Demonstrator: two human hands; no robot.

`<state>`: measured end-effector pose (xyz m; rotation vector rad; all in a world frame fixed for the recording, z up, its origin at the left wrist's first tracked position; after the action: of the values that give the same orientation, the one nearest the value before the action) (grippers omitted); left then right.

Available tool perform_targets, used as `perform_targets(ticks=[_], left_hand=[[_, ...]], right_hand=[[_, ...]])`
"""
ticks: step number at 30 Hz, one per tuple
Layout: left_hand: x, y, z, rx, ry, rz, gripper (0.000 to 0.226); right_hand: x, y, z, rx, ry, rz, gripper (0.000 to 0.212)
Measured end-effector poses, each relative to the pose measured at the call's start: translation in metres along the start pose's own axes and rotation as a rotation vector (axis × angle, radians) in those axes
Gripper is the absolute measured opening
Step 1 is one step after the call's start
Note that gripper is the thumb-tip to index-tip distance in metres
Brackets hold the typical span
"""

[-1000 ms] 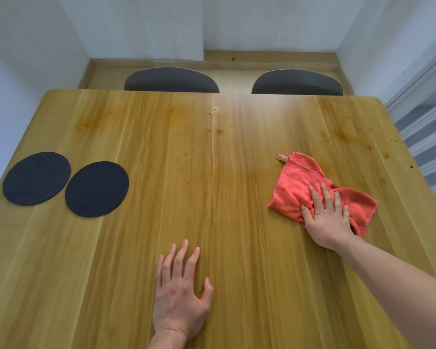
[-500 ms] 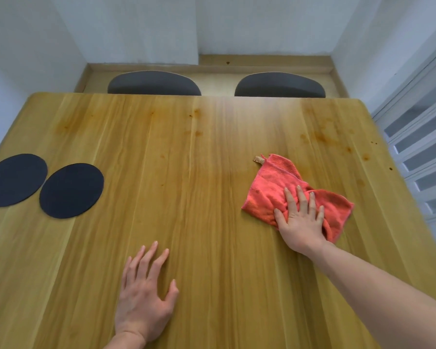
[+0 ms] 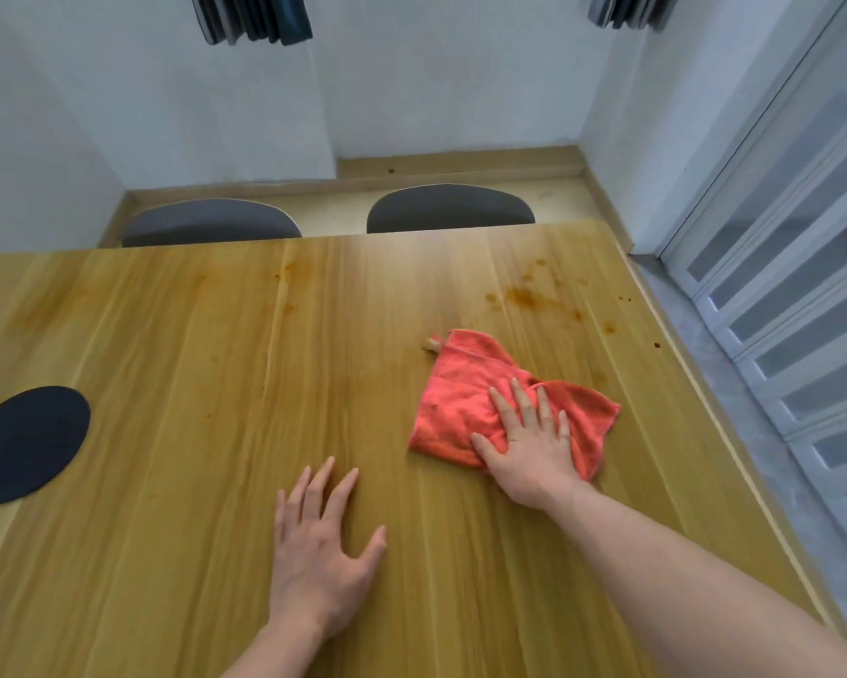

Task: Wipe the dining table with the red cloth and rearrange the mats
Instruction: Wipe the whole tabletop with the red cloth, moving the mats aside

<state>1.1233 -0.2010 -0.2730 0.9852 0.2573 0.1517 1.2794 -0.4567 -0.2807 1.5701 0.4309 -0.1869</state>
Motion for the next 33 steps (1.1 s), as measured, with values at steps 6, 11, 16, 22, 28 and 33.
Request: perform_targets(ticks=[6,11,16,22,28,33], left_hand=[[0.002,-0.007,0.006,0.073,0.037,0.079,0.08],[0.003,-0.009,0.006,0.071,0.049,0.068,0.078],[0.003,-0.008,0.006,0.072,0.049,0.068,0.078],[0.003,-0.008,0.006,0.071,0.058,0.06,0.077],[0.003,-0.01,0.006,0.074,0.069,0.052,0.078],[0.004,-0.009,0.006,0.062,0.082,0.055,0.078]], right_hand=[[0.029,0.017,0.132,0.0,-0.211,-0.002,0.078],[0.05,0.03,0.181,0.024,-0.321,0.003,0.078],[0.075,0.041,0.187,0.081,-0.461,0.01,0.077],[0.093,0.047,0.154,0.066,-0.554,-0.067,0.076],[0.106,0.044,0.039,-0.042,-0.218,-0.047,0.079],[0.101,0.035,-0.015,-0.053,0.043,-0.004,0.08]])
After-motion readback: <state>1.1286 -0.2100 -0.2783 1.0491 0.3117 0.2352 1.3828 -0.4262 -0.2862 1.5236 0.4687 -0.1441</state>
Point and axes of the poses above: each hand's wrist, its own x-axis towards the middle knuckle, its own y-axis out of the back of the hand, z = x × y, the point moved 8 cm from there along x, towards the middle knuckle, and after that the axes turned 11 degrees about -x, right-handed, at the moved point
